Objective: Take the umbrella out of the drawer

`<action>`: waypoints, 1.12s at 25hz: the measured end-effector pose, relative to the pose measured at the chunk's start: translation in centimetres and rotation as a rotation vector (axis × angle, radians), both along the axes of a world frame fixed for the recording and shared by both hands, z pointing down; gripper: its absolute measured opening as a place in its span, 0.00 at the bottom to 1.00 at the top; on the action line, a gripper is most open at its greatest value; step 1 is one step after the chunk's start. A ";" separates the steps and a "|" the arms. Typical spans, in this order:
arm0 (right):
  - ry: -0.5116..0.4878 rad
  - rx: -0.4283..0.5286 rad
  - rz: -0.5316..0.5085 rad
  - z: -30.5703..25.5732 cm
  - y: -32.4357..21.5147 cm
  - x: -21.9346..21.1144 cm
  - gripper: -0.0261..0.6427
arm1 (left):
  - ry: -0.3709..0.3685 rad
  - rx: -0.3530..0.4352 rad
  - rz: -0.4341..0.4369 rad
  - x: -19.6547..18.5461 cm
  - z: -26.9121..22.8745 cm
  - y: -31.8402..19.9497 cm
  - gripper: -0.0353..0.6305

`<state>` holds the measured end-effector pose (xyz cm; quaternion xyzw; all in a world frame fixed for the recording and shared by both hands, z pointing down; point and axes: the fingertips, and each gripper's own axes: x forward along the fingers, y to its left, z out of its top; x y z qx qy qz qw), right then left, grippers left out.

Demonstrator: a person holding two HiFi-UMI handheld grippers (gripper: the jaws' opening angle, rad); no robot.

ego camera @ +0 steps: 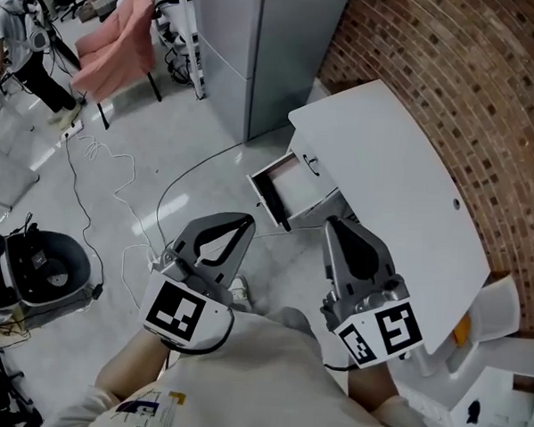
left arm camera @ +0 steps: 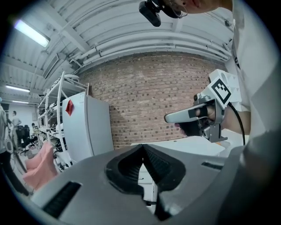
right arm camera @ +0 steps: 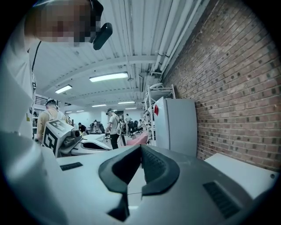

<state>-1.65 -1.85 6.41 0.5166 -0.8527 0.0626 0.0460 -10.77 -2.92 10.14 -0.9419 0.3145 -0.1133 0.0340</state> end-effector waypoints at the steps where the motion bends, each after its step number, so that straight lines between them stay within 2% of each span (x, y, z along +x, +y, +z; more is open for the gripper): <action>1: 0.000 0.000 0.008 0.0 -0.6 0.0 0.05 | 0.002 -0.001 0.005 -0.1 0.1 -0.7 0.06; 7: -0.016 -0.022 0.026 0.9 -2.9 0.6 0.05 | 0.011 -0.026 0.006 0.0 1.0 -3.5 0.06; 13: 0.000 -0.055 0.019 2.5 -5.3 2.0 0.05 | -0.016 -0.041 0.003 1.5 1.7 -5.5 0.06; 21: -0.016 -0.106 0.024 5.0 -7.8 4.2 0.05 | -0.011 -0.079 -0.017 3.5 3.3 -7.3 0.06; 28: 0.034 -0.127 0.034 7.3 -10.7 6.1 0.05 | -0.024 -0.109 -0.027 5.1 5.3 -9.8 0.06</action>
